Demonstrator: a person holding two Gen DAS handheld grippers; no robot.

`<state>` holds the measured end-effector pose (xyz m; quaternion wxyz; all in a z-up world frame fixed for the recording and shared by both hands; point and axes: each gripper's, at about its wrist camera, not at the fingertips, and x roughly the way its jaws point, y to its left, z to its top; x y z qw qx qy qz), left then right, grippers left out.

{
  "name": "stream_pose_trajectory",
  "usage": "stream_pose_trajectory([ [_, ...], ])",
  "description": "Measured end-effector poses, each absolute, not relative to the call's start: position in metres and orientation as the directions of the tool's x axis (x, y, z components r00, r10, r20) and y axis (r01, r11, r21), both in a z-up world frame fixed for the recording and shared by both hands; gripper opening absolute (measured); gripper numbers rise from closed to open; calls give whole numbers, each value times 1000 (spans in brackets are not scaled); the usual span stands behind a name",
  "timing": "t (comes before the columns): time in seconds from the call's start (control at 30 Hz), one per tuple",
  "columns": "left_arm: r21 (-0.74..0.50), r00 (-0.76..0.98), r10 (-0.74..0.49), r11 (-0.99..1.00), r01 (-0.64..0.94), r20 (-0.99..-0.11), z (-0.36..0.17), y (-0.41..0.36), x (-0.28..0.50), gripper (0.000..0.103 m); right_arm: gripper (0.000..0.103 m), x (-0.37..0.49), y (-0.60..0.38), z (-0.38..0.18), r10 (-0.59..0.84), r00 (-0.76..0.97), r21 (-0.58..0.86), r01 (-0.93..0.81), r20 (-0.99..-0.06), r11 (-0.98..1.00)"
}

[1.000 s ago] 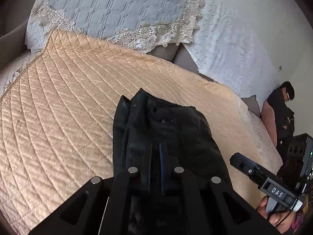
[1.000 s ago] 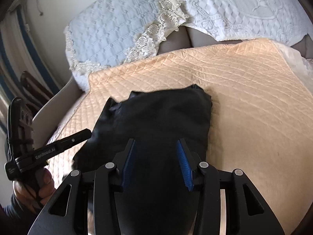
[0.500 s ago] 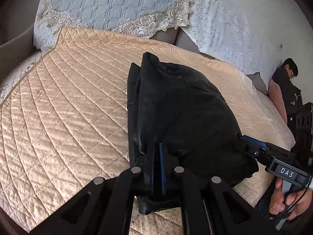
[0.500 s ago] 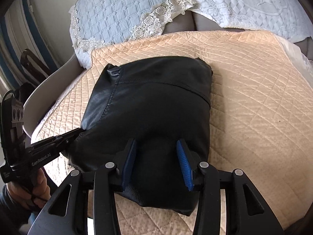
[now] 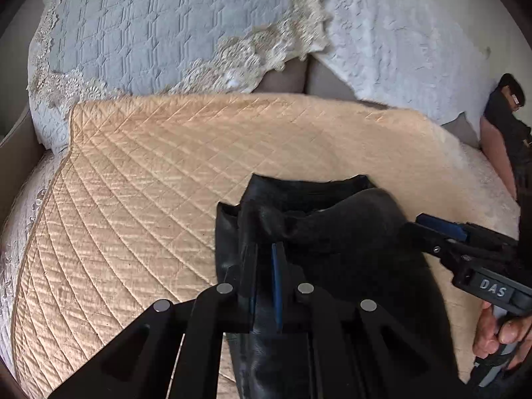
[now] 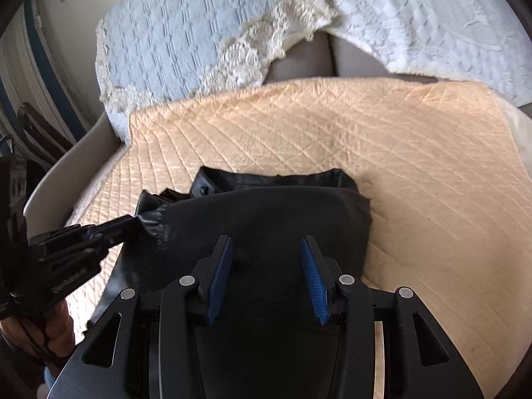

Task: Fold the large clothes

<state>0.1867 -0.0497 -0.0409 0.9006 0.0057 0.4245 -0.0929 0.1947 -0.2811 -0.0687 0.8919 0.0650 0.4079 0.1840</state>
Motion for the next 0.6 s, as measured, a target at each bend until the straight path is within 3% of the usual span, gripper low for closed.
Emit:
stream_pose_trajectory([
  [0.27,-63,600,-139,987,146,-788,-68,-45,189,9,44,206,-277,-90,393,559,280,-280,-730,918],
  [0.6,-108,613,-173,984,143,-771,-45,-34,161,9,44,165,-271,-63,381,592,226,-320,-710,920],
])
